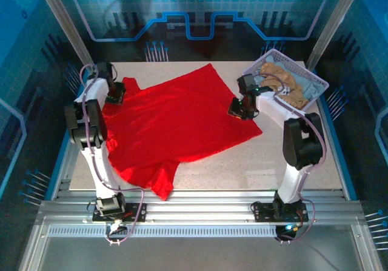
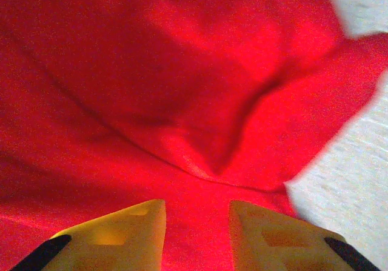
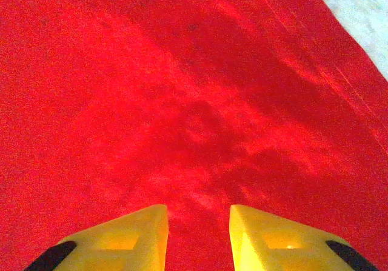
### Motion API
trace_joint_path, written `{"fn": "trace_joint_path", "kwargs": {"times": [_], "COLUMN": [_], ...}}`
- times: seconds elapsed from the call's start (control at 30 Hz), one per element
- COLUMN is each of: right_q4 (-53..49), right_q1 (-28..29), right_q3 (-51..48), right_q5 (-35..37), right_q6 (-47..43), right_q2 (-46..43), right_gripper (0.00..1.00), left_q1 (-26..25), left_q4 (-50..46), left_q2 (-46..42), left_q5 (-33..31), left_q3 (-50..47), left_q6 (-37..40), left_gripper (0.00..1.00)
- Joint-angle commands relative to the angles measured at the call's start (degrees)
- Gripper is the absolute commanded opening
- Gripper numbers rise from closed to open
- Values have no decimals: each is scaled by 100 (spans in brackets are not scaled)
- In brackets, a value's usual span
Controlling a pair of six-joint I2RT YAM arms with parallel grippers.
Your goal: Fold and stack the t-shirts
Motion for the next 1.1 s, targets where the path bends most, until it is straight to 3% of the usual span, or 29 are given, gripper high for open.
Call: {"fn": "trace_joint_path", "kwargs": {"times": [0.0, 0.17, 0.27, 0.43, 0.53, 0.7, 0.8, 0.87, 0.97, 1.07], "right_q4": [-40, -181, -327, -849, -1103, -1104, -1004, -876, -540, -278], "right_q1": [102, 87, 86, 68, 20, -150, -255, -305, -310, -255], "right_q3": [444, 858, 1101, 1465, 1573, 1630, 1782, 1842, 1727, 1418], "right_q5": [-78, -212, -177, 49, 82, -152, -424, -624, -635, -446], "right_q6": [-129, -14, 90, 362, 555, 876, 1032, 1116, 1089, 1012], "right_q2": [442, 1088, 1357, 1740, 1900, 2047, 2196, 2255, 1997, 1463], "right_gripper": [34, 35, 36, 35, 35, 34, 34, 33, 32, 32], "left_q1": [36, -139, -210, -419, -581, -785, -813, -818, -853, -884], "left_q4": [313, -542, -827, -359, -275, 187, 959, 1265, 1048, 911], "left_q2": [509, 1520, 1874, 2256, 2750, 4216, 4702, 4325, 2854, 1064], "left_q5": [451, 615, 776, 1318, 1649, 2359, 2486, 2321, 1717, 1168], "left_q3": [549, 2121, 2330, 2394, 2945, 4899, 5934, 5861, 4800, 2675], "left_q6": [201, 640, 466, 125, -117, -926, -1440, -1283, -198, 112], "left_gripper": [38, 40, 36, 26, 21, 12, 16, 27, 52, 54]}}
